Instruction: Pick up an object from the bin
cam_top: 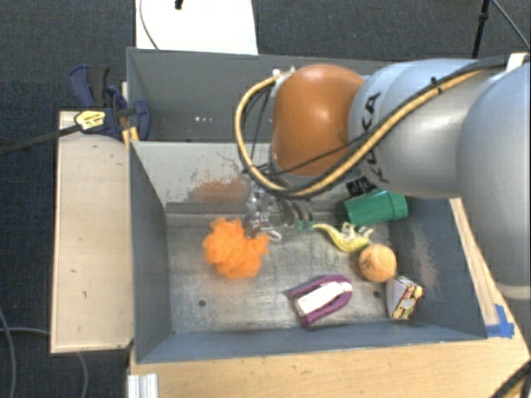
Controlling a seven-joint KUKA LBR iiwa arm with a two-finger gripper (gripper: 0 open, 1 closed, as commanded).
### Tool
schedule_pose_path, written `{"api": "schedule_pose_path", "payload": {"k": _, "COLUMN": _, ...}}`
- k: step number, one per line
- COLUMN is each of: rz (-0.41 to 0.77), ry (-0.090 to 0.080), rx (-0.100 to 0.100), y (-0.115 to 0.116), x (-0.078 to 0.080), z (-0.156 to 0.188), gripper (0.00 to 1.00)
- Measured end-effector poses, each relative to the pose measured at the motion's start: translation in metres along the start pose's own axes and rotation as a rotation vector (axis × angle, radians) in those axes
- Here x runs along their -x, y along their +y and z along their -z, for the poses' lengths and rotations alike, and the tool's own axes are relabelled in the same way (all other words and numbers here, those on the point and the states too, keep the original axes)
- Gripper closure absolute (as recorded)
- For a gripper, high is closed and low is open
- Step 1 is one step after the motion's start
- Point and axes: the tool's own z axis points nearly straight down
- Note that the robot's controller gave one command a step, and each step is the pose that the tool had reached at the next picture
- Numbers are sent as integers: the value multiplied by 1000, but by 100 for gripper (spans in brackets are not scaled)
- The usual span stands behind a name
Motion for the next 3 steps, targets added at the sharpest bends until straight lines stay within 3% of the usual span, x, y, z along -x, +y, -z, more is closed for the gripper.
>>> {"api": "schedule_pose_path", "payload": {"k": 1, "rz": 11, "ry": -6, "rx": 0, "y": 8, "x": -4, "z": -32, "gripper": 100}}
{"api": "schedule_pose_path", "payload": {"k": 2, "rz": 10, "ry": 2, "rx": -1, "y": 8, "x": -14, "z": -25, "gripper": 100}}
{"api": "schedule_pose_path", "payload": {"k": 3, "rz": 36, "ry": 0, "rx": 0, "y": -18, "x": -13, "z": -13, "gripper": 100}}
